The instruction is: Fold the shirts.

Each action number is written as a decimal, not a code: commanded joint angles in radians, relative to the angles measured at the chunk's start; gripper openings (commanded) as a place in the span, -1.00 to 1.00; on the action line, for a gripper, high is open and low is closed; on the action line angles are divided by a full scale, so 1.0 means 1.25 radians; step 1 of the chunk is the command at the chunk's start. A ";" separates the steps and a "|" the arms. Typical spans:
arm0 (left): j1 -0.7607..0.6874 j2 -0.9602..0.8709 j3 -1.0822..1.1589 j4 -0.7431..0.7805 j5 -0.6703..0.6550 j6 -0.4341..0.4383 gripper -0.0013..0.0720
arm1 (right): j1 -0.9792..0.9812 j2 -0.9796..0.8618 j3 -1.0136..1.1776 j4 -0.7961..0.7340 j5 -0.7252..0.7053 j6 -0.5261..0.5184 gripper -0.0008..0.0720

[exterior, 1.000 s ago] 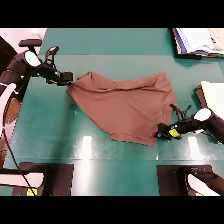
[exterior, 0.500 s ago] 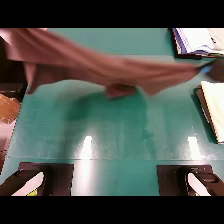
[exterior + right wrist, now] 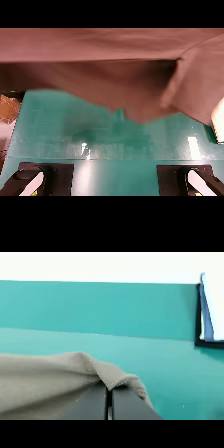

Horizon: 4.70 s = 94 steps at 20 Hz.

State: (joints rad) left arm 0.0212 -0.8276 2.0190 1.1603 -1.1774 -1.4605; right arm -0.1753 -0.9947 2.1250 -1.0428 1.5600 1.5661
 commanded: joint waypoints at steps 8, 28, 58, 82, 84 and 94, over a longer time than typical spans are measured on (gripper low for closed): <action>-0.002 -0.214 -0.519 -0.034 -0.100 0.014 -0.90 | 0.153 -0.421 -0.213 -0.007 0.024 0.023 -0.95; 0.284 -0.411 -0.670 -0.021 -0.084 0.090 0.51 | 0.073 -0.377 -0.484 0.066 -0.070 -0.124 0.26; 0.186 -0.302 -0.831 -0.103 0.023 0.128 -0.90 | -0.002 -0.193 -1.006 -0.070 -0.094 -0.093 0.50; 0.186 0.031 -0.137 -0.139 0.016 0.034 -0.90 | 0.026 0.003 -0.166 0.008 -0.156 -0.158 -0.95; 0.186 0.034 0.016 -0.138 0.018 0.015 -0.90 | -0.003 0.020 -0.036 -0.009 -0.139 -0.146 -0.95; 0.186 0.007 -0.100 -0.130 -0.033 -0.026 -0.90 | -0.080 0.015 -0.055 -0.019 -0.089 -0.105 -0.95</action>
State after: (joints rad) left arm 0.2539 -0.8024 2.0151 0.9939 -1.1763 -1.4803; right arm -0.2951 -0.9272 2.0624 -1.0580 1.4017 1.4178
